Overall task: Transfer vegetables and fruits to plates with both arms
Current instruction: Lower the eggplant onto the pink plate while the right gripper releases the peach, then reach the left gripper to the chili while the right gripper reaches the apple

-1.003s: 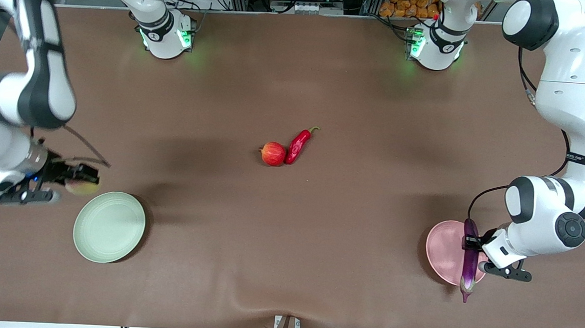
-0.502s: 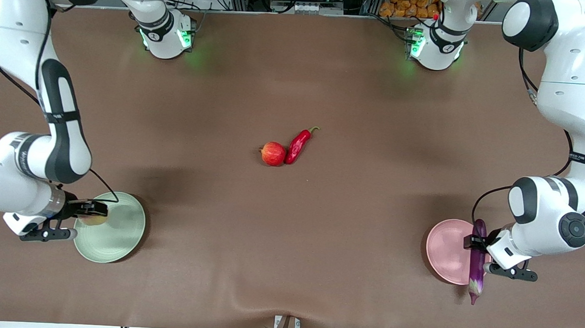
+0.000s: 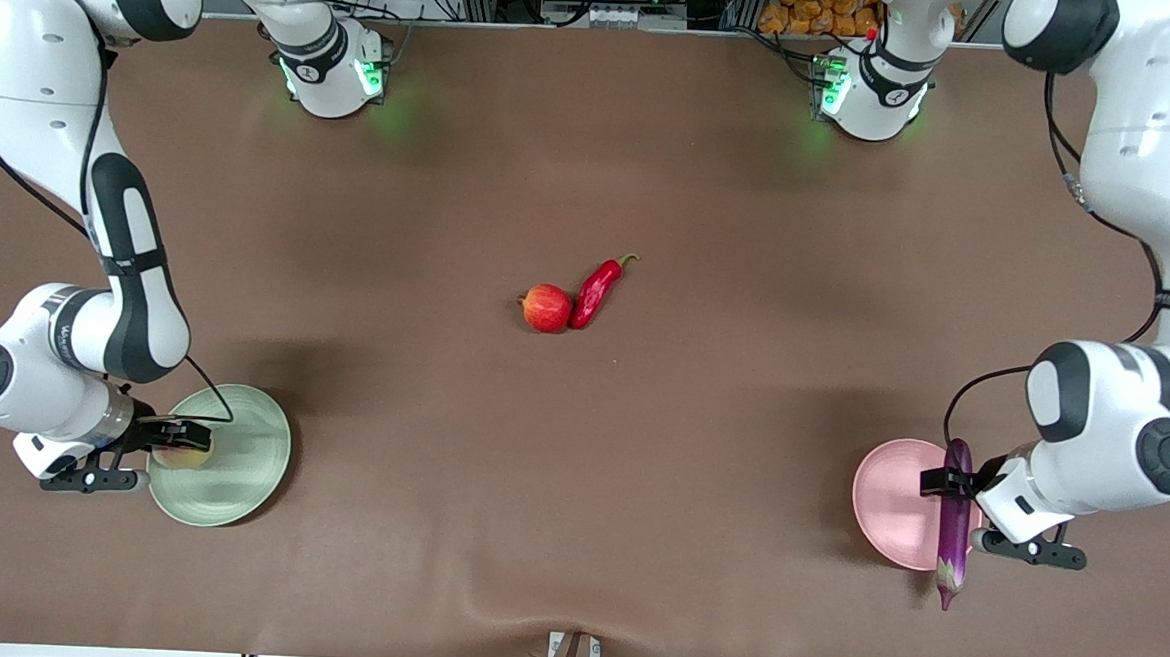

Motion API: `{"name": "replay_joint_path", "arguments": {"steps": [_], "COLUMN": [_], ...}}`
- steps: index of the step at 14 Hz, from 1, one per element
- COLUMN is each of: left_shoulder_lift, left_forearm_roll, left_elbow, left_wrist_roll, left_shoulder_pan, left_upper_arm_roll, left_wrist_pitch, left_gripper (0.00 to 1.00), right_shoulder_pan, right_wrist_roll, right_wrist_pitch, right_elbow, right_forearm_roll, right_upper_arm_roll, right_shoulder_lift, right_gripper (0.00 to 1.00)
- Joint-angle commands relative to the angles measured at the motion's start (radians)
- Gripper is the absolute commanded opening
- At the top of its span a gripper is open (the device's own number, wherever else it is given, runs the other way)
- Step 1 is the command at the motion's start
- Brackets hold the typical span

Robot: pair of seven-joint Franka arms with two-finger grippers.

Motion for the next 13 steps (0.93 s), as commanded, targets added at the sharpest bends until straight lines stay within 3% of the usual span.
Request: {"name": "replay_joint_path", "arguments": {"steps": [1,3,5,7,10,13], "left_shoulder_lift": [-0.075,-0.114,-0.189,-0.278,-0.398,-0.393], "left_forearm_roll": [0.008,0.023,0.023,0.023,0.023,0.023], "left_elbow": [-0.047,-0.073,-0.179,-0.321,-0.591,-0.632], "left_wrist_roll": [-0.105,-0.193,-0.201,-0.204,-0.204,-0.221], "left_shoulder_pan": [-0.022,-0.057,-0.091,-0.096,-0.097,-0.151], "left_upper_arm_roll": [-0.058,-0.103,-0.134,-0.186,-0.301,-0.382], "left_wrist_pitch": [-0.101,-0.190,-0.186,-0.132,0.080,0.103], "left_gripper": [1.00,1.00,1.00,1.00,1.00,1.00], "right_shoulder_pan": [-0.023,-0.021,-0.015,-0.015,-0.010,-0.007], "right_wrist_roll": [-0.007,-0.008,-0.019,-0.060,-0.178,-0.304], "right_wrist_pitch": [-0.008,-0.014,-0.029,-0.128,-0.240,-0.328], "right_elbow": [0.033,0.035,0.035,0.035,0.035,0.032], "right_forearm_roll": [0.016,0.016,0.017,0.017,0.016,0.016], "right_upper_arm_roll": [0.017,0.022,0.028,0.058,0.119,0.198], "right_shoulder_lift": [0.008,-0.007,-0.059,-0.134,-0.229,-0.280], "right_gripper": [1.00,1.00,1.00,1.00,1.00,1.00]}}
